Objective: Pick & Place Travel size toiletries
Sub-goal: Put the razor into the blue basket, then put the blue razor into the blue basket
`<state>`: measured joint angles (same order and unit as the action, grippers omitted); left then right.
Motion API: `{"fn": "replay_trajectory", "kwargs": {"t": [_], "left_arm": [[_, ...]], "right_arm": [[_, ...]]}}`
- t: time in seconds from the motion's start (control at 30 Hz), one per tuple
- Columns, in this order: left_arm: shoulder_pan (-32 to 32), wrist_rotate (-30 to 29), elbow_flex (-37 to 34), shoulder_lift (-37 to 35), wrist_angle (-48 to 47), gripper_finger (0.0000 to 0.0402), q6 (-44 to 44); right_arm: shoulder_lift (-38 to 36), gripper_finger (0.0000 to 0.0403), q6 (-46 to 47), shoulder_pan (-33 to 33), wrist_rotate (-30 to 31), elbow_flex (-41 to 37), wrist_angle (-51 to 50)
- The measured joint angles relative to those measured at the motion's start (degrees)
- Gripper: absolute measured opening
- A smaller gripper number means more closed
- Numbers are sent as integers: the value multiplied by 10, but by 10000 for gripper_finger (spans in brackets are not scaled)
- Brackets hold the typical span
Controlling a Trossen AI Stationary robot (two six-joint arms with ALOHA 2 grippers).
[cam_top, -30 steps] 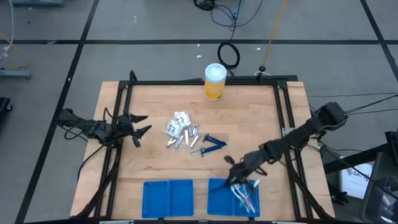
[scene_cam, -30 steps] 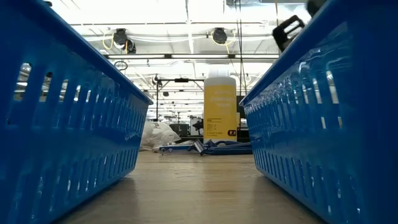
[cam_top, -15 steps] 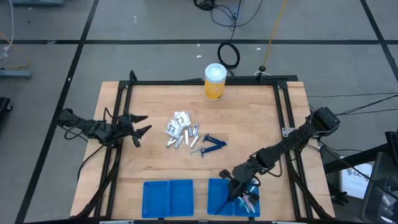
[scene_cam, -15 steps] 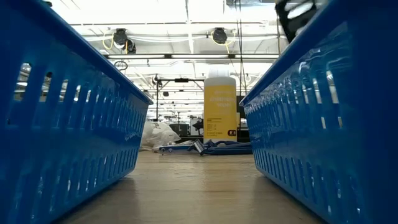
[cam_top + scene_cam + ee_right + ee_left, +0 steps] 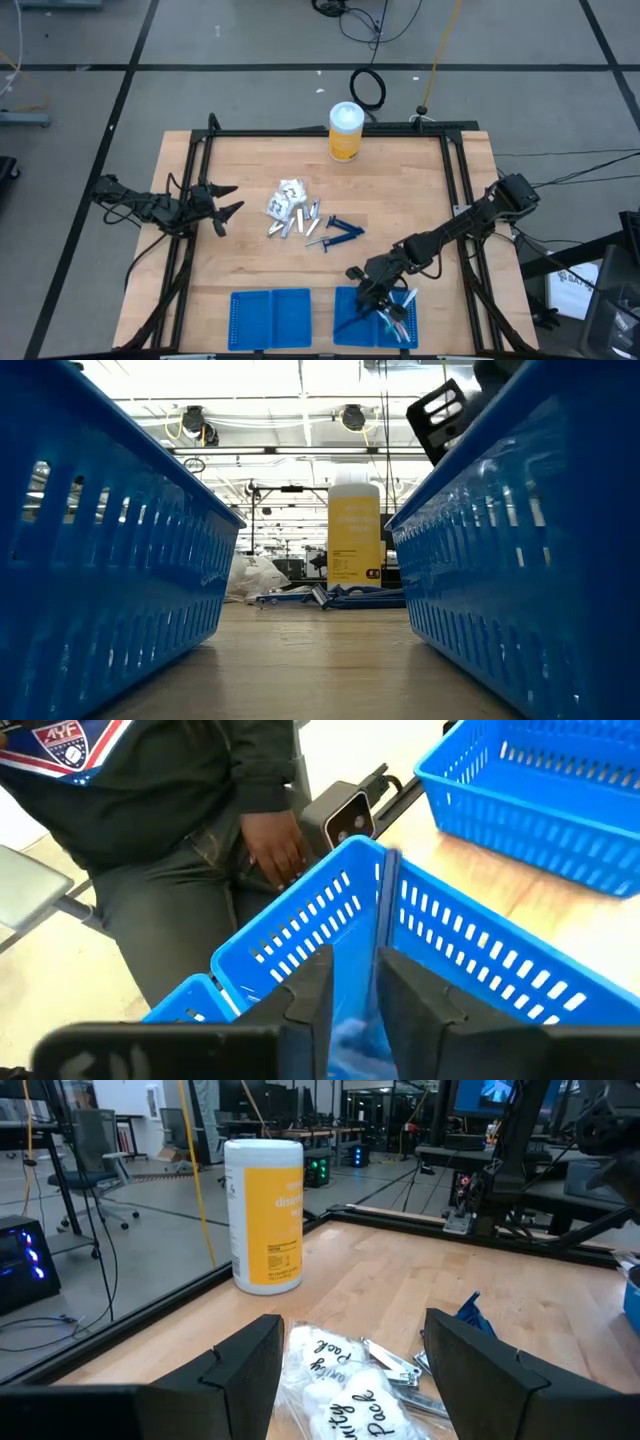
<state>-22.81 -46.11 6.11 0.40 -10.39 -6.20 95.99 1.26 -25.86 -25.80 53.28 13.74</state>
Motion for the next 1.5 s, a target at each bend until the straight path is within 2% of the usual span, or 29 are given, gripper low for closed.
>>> {"fn": "replay_trajectory", "kwargs": {"t": [0.2, 0.33, 0.47, 0.67, 0.73, 0.83, 0.9, 1.17, 1.5], "left_arm": [[0, 0, 0, 0, 0, 239, 0], [0, 0, 0, 0, 0, 239, 0], [0, 0, 0, 0, 0, 239, 0], [0, 0, 0, 0, 0, 239, 0], [0, 0, 0, 0, -1, 239, 0], [0, 0, 0, 0, 0, 239, 0], [0, 0, 0, 0, 0, 239, 0], [0, 0, 0, 0, 0, 239, 0], [0, 0, 0, 0, 0, 239, 0]], "right_arm": [[0, 103, 0, 1, 3, 0, 6], [0, 115, 0, 8, 3, 0, 45], [-17, 118, 40, 24, 22, 0, 68], [-80, 118, 58, 88, 143, 0, -6], [-103, 119, 53, 113, 209, 0, -62], [-112, 124, 29, 151, 338, 0, -114], [-109, 134, 16, 171, 389, -1, -149], [-24, 171, 64, 227, 320, -1, -151], [39, 151, 86, 259, 317, -1, -155]]}}
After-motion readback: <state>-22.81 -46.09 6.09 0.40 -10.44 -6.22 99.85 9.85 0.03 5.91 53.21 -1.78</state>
